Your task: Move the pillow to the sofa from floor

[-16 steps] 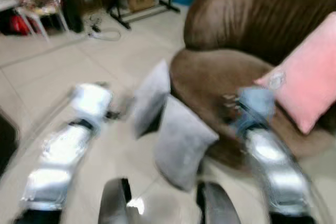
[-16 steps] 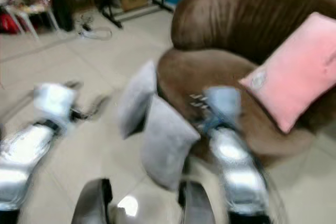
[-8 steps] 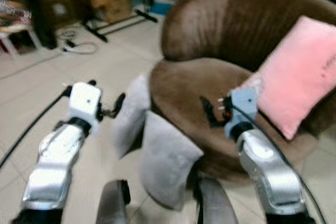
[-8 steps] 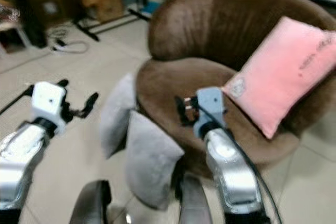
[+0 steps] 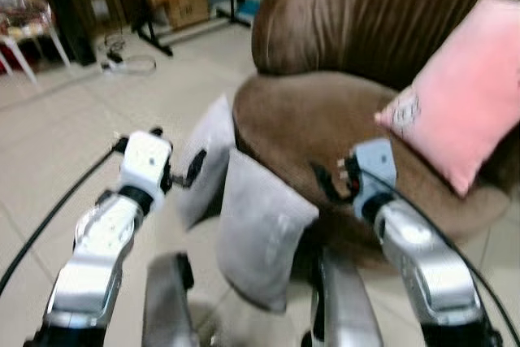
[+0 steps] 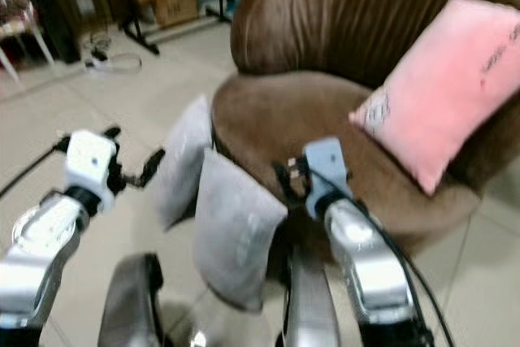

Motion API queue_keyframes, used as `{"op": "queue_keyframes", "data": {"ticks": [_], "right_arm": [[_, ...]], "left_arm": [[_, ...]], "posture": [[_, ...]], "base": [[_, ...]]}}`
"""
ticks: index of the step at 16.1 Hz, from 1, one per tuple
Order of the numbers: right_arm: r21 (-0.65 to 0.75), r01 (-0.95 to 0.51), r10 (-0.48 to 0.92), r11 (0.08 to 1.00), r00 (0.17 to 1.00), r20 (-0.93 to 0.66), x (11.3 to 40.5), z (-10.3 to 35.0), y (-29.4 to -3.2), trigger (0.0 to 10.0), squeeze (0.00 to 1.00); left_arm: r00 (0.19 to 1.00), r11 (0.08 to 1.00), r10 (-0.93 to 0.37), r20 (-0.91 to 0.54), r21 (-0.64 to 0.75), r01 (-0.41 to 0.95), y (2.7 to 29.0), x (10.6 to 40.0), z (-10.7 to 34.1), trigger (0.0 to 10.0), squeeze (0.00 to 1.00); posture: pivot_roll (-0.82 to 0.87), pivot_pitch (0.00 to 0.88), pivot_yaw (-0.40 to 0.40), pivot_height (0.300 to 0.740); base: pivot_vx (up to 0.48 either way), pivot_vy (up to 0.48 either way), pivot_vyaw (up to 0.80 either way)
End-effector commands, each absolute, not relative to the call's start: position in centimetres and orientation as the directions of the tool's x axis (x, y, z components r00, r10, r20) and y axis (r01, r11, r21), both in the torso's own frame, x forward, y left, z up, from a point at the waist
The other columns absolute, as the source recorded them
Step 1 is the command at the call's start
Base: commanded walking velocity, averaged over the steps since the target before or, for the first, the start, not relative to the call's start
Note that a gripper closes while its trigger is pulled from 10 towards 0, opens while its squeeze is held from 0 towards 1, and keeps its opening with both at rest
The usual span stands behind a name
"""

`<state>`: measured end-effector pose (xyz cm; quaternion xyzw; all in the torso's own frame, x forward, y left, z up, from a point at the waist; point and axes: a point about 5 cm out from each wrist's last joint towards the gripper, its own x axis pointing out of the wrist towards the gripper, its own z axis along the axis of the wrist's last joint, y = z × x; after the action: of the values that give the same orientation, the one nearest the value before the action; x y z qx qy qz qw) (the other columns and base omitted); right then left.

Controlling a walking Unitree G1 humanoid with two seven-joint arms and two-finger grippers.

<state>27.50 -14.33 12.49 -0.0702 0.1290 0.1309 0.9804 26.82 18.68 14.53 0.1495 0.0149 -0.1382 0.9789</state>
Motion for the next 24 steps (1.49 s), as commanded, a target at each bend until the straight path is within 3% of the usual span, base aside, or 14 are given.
{"op": "queue_keyframes", "data": {"ticks": [1,3,4,7,12,13,14,18,19,21,24], "right_arm": [[-0.107,-0.284,0.247,0.953,0.931,-0.270,28.4,12.8,-15.0,10.0,0.00],[-0.109,-0.318,0.271,0.942,0.911,-0.310,28.9,11.9,-14.8,10.0,0.00],[-0.060,-0.348,0.309,0.936,0.890,-0.336,29.0,10.8,-14.5,10.0,1.00],[-0.100,-0.377,0.297,0.921,0.844,-0.447,30.4,7.2,-13.9,10.0,1.00],[0.019,-0.368,0.321,0.929,0.783,-0.533,32.3,5.6,-11.3,10.0,1.00],[0.024,-0.400,0.346,0.916,0.759,-0.552,32.6,5.2,-10.5,10.0,0.34],[0.035,-0.421,0.366,0.906,0.741,-0.564,32.7,4.9,-9.9,10.0,0.00],[-0.034,-0.448,0.330,0.893,0.706,-0.627,32.3,3.4,-8.7,10.0,0.00],[-0.037,-0.428,0.309,0.903,0.706,-0.638,32.3,3.2,-9.0,7.2,0.00],[-0.031,-0.415,0.300,0.909,0.706,-0.641,32.4,3.0,-9.2,0.0,0.00],[-0.033,-0.415,0.300,0.909,0.708,-0.639,32.6,3.1,-9.2,0.0,0.00]], "left_arm": [[0.959,0.910,-0.271,-0.082,0.304,0.283,18.6,26.6,14.6,10.0,0.42],[0.956,0.903,-0.278,-0.099,0.313,0.295,18.7,26.4,14.4,10.0,0.42],[0.951,0.897,-0.288,-0.113,0.316,0.310,18.8,26.2,14.3,10.0,0.42],[0.920,0.861,-0.349,-0.178,0.327,0.390,19.2,25.5,14.0,10.0,0.42],[0.849,0.797,-0.458,-0.265,0.302,0.524,19.2,24.8,13.7,10.0,0.43],[0.825,0.778,-0.484,-0.291,0.288,0.558,19.1,24.5,13.5,10.0,0.43],[0.813,0.768,-0.494,-0.306,0.285,0.574,19.1,24.6,13.4,10.0,0.43],[0.791,0.746,-0.515,-0.330,0.281,0.603,19.2,24.6,13.6,10.0,0.43],[0.767,0.731,-0.533,-0.356,0.263,0.630,19.2,24.4,13.4,10.0,0.42],[0.733,0.706,-0.560,-0.387,0.240,0.666,19.3,24.0,13.2,10.0,0.42],[0.686,0.678,-0.587,-0.429,0.202,0.707,19.4,23.7,13.0,10.0,0.42]], "posture": [[-0.11,0.000,-0.016,0.430],[-0.11,0.000,-0.014,0.420],[-0.10,0.000,-0.014,0.420],[-0.06,0.000,-0.005,0.420],[-0.05,0.000,0.026,0.420],[-0.05,0.000,0.033,0.420],[-0.05,0.000,0.039,0.420],[-0.04,0.000,0.048,0.420],[-0.04,0.000,0.049,0.420],[-0.04,0.000,0.051,0.420],[-0.04,0.000,0.055,0.420]], "base": [[0.000,0.000,0.00],[0.000,0.000,0.00],[0.000,0.000,0.00],[0.000,0.000,0.00],[0.000,0.000,0.00],[0.000,0.000,0.00],[0.000,0.000,0.00],[0.000,0.000,0.00],[0.000,0.000,0.00],[0.000,0.000,0.00],[0.000,0.000,0.00]]}}
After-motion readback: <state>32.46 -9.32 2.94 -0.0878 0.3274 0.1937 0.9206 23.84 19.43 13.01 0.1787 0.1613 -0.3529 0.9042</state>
